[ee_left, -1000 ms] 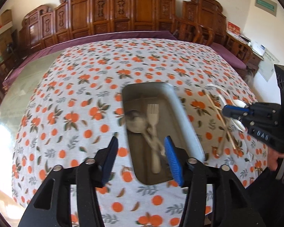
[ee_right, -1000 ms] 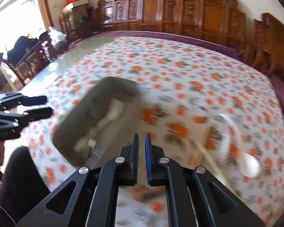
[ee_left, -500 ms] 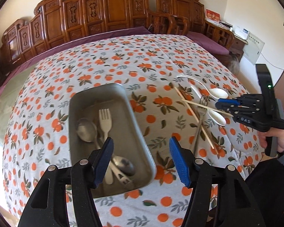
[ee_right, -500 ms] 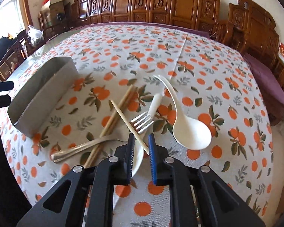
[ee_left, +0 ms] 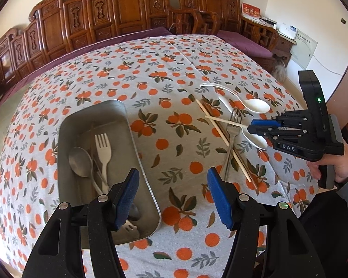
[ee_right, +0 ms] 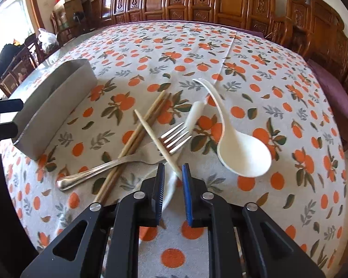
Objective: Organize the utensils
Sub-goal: 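Reach the right tool back to the pile and grasp a wooden chopstick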
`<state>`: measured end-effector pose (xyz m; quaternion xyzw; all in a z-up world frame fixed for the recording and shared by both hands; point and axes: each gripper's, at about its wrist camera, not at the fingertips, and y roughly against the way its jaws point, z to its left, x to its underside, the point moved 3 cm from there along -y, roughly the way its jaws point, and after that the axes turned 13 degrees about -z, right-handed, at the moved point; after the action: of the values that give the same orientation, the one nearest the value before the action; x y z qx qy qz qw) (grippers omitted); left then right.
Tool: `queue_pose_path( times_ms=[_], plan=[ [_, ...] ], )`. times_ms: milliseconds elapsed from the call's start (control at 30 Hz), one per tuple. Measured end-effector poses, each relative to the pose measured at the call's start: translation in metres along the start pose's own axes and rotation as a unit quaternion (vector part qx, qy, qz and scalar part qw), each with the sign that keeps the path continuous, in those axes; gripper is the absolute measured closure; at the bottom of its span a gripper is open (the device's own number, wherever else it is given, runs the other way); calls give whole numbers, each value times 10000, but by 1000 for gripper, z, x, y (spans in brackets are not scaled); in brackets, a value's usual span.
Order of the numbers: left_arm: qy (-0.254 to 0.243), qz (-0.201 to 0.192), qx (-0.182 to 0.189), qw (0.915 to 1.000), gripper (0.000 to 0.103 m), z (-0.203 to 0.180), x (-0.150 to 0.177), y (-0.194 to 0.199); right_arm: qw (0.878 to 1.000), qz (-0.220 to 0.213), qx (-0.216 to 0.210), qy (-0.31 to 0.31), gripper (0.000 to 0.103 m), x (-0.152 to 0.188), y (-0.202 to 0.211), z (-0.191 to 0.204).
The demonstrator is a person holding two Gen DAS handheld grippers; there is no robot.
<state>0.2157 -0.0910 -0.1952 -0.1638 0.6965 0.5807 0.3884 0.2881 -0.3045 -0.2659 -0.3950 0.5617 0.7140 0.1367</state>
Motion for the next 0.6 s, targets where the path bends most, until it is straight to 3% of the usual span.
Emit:
queue_pose_path(
  times_ms=[200, 433, 600],
  plan=[
    [-9, 20, 80, 10000, 45, -11, -1, -8, 9999, 84, -11, -127, 84, 2, -5, -9],
    [-178, 105, 154, 9997, 45, -28, -5, -20, 9998, 61, -160, -42, 96, 0, -4, -4],
    [-190, 201, 224, 9994, 45, -39, -6, -33, 9993, -106, -310, -205, 97, -6, 2, -9]
  ],
)
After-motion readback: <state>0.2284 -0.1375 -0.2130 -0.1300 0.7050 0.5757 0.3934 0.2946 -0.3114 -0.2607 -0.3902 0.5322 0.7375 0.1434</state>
